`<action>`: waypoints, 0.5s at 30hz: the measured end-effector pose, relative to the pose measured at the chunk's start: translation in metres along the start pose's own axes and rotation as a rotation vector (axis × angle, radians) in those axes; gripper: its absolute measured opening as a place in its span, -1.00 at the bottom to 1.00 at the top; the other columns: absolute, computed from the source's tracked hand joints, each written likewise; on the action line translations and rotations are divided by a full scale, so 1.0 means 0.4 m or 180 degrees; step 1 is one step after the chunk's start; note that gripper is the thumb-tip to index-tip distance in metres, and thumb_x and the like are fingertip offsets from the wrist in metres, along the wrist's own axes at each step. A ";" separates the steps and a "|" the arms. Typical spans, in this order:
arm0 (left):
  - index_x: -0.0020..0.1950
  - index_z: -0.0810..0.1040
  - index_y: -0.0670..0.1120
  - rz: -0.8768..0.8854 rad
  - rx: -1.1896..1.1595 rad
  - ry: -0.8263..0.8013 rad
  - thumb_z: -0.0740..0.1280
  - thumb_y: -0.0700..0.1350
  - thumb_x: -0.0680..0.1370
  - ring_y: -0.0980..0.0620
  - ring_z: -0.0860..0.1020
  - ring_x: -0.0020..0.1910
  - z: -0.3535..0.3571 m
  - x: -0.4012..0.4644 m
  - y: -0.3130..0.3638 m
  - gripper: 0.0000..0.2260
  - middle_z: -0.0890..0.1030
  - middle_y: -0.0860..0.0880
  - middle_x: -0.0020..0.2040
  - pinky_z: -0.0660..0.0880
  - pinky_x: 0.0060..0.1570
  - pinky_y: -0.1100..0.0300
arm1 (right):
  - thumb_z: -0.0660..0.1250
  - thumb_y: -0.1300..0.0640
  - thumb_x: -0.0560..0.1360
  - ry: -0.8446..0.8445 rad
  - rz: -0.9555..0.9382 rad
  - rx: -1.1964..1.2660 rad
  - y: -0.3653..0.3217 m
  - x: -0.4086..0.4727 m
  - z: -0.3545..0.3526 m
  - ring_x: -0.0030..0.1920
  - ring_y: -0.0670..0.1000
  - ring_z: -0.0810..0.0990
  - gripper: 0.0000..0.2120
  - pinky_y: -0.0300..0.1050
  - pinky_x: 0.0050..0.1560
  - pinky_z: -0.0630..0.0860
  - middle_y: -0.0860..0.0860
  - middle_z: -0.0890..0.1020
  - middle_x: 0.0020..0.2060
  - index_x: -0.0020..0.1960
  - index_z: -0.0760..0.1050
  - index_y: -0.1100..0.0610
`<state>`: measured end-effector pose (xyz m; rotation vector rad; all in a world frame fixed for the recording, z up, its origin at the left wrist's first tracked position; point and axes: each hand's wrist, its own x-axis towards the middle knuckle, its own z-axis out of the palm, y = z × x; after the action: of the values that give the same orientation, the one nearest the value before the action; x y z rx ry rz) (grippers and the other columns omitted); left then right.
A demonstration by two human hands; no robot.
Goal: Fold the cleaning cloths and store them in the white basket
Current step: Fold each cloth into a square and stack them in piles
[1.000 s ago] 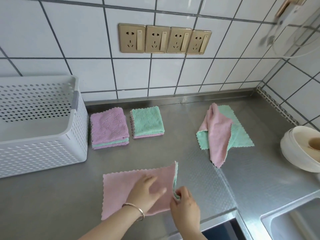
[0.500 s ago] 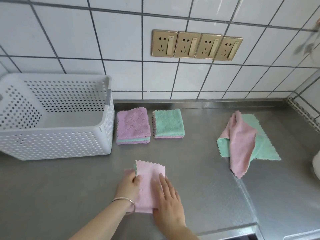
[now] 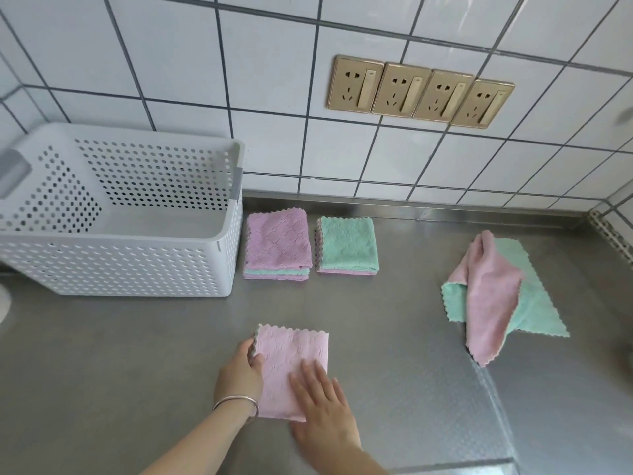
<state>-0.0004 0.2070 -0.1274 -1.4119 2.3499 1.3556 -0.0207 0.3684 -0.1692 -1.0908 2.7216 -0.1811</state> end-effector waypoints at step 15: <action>0.20 0.43 -0.09 0.0085 0.0548 0.0242 0.20 -0.11 0.54 -0.22 0.53 0.09 0.002 0.016 -0.019 -0.76 0.56 -0.16 0.15 0.43 -0.02 0.05 | 0.13 -0.34 0.20 -0.0073 0.0105 0.0268 -0.015 0.011 -0.003 0.47 0.05 0.08 -0.05 0.01 0.36 0.01 0.05 0.20 0.44 0.51 0.07 0.04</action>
<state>0.0013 0.2019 -0.1357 -1.4107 2.4729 1.0927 -0.0200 0.3610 -0.1675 -1.0183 2.6835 -0.2736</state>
